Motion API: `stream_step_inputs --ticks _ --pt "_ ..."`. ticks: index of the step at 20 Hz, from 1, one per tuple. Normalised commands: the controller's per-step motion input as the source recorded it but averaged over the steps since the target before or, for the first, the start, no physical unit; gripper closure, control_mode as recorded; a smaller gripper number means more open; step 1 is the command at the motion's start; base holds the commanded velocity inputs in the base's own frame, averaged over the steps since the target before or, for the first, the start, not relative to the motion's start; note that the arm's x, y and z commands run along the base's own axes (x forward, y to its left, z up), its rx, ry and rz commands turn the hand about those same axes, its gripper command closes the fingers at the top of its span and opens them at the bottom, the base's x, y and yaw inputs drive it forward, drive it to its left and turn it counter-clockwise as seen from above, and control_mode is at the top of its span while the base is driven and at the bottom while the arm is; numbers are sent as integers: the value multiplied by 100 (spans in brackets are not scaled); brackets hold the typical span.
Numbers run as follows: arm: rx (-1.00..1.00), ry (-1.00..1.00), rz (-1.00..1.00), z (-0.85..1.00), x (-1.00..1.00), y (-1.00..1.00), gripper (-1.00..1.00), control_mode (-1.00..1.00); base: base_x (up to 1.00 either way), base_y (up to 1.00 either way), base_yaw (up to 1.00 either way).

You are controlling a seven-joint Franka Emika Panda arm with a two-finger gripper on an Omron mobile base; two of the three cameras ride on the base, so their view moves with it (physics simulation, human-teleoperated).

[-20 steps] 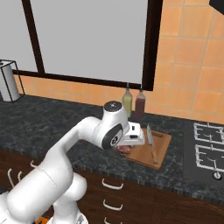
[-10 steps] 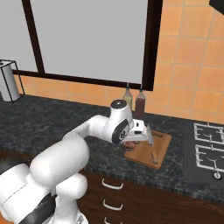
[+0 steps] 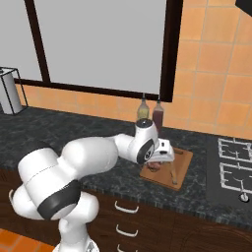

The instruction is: Pick up the knife from the drawer and place it on the cutting board. Then place the meat from the plate to the cutting board.

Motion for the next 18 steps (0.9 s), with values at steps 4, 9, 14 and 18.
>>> stream_step_inputs --ticks 4,9,14,18 --pt "0 0 0 -4 0 -8 -100 -100 0 0 0" --pt "0 -2 0 10 0 0 -100 -100 0 0 0" --pt "0 -7 -1 31 -4 0 -100 -100 0 0 0" --pt "0 -26 -2 56 -37 0 -100 -100 0 0 0"
